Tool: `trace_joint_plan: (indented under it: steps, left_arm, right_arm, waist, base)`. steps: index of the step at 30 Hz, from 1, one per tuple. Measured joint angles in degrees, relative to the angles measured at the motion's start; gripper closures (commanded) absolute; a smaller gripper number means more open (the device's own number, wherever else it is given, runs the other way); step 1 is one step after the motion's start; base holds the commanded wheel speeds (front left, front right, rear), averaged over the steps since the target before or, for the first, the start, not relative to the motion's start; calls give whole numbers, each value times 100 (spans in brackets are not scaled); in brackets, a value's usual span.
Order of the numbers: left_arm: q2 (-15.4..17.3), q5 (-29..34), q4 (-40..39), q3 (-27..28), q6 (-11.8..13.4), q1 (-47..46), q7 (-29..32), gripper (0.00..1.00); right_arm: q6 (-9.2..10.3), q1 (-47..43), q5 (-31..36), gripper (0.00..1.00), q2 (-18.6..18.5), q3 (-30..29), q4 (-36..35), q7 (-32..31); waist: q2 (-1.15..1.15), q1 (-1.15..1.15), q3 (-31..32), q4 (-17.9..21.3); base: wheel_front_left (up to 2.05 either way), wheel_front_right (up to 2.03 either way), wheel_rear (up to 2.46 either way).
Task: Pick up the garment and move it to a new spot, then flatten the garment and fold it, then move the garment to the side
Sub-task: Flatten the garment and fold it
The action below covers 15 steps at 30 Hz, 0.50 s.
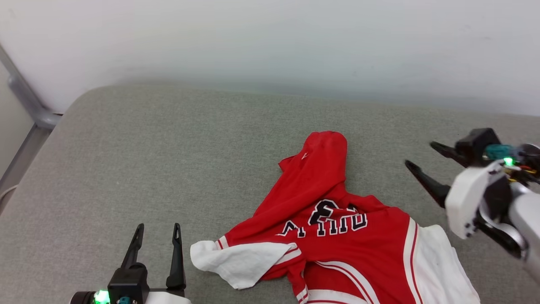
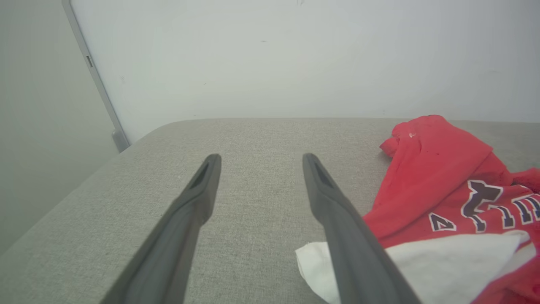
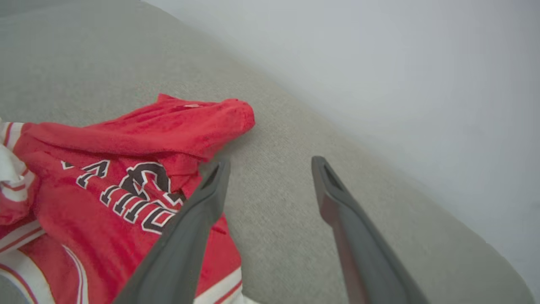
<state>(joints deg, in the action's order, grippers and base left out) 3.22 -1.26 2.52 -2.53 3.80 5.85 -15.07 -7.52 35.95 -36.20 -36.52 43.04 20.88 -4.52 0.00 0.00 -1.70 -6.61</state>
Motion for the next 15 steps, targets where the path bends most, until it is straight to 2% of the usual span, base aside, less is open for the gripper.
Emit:
trace_joint_plan:
  steps: [8,11,15]
  left_arm:
    - [-1,8,-3,3,-22,13,0,0]
    - [-2,8,-25,-8,-23,11,0,0]
    - [-5,9,-45,-37,-30,-43,0,0]
  right_arm:
    - [0,-1035,-240,0,-976,-465,-1025,-1986]
    - [-1,-1397,-494,0,-1181,-579,-1338,-2774]
    - [0,-1756,-677,0,-1296,-805,-1522,-3419]
  waist:
    - [0,0,14,95]
    - [0,0,-24,93]
    - [0,0,-131,65]
  base:
    - [0,0,0]
    - [0,0,0]
    - [0,0,0]
